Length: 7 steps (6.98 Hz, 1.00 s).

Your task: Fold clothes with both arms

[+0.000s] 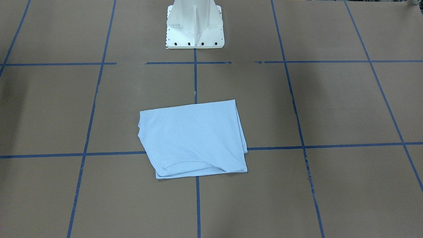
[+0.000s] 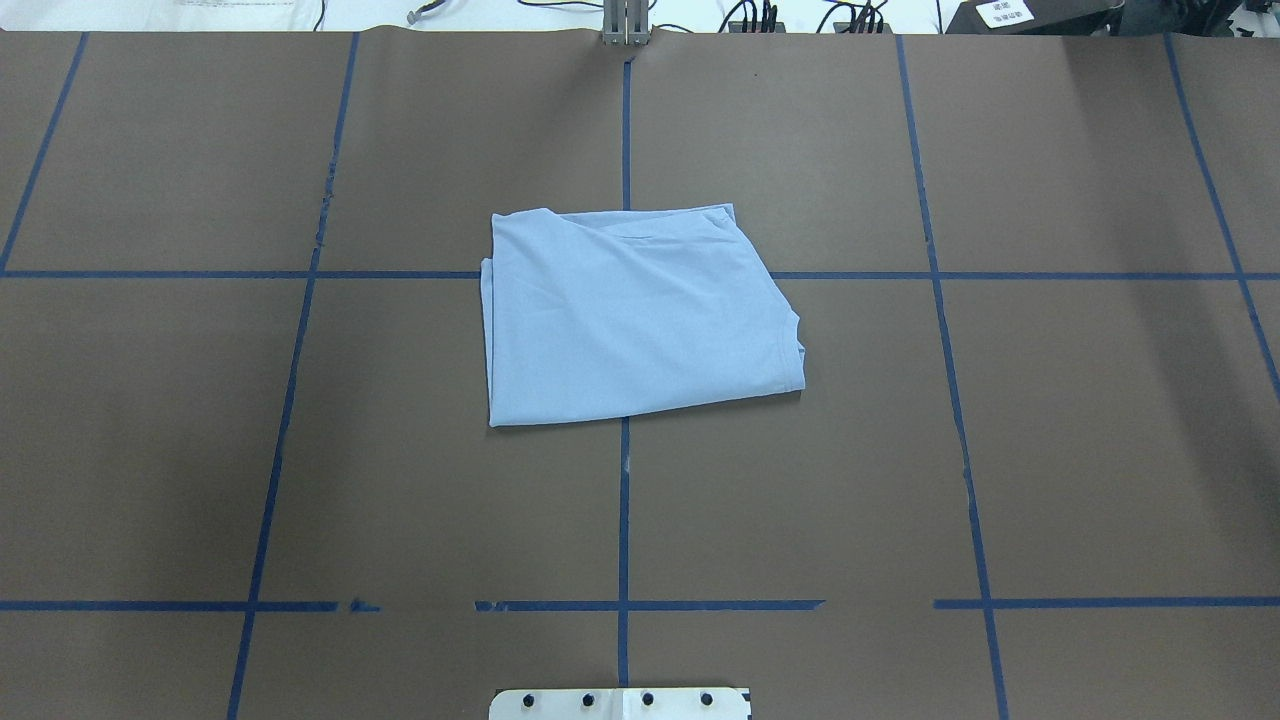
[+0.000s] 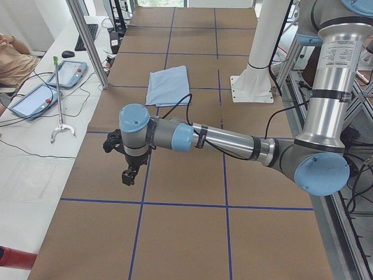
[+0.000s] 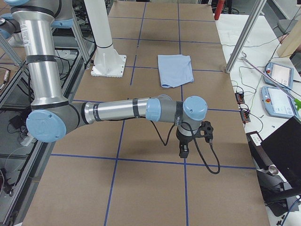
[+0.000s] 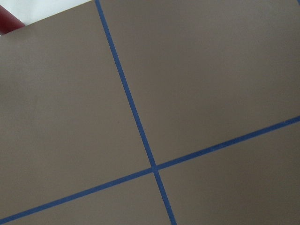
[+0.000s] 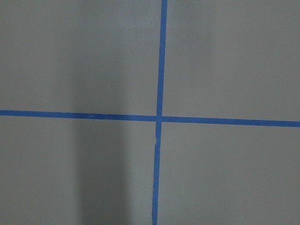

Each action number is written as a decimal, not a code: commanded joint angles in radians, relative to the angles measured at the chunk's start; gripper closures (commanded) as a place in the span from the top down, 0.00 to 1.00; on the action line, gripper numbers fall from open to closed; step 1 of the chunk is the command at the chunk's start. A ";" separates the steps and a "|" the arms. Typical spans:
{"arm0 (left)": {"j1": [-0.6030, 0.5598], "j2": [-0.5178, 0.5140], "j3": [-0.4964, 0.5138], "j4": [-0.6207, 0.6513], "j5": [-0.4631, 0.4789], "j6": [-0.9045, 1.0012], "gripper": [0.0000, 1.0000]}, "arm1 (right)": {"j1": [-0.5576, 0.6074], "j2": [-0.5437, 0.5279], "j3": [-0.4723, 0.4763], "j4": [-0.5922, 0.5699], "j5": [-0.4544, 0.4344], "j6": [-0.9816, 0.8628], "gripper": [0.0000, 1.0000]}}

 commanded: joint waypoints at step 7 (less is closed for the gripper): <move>0.002 0.056 -0.058 -0.019 -0.045 -0.022 1.00 | -0.047 -0.055 0.018 0.077 0.052 0.004 1.00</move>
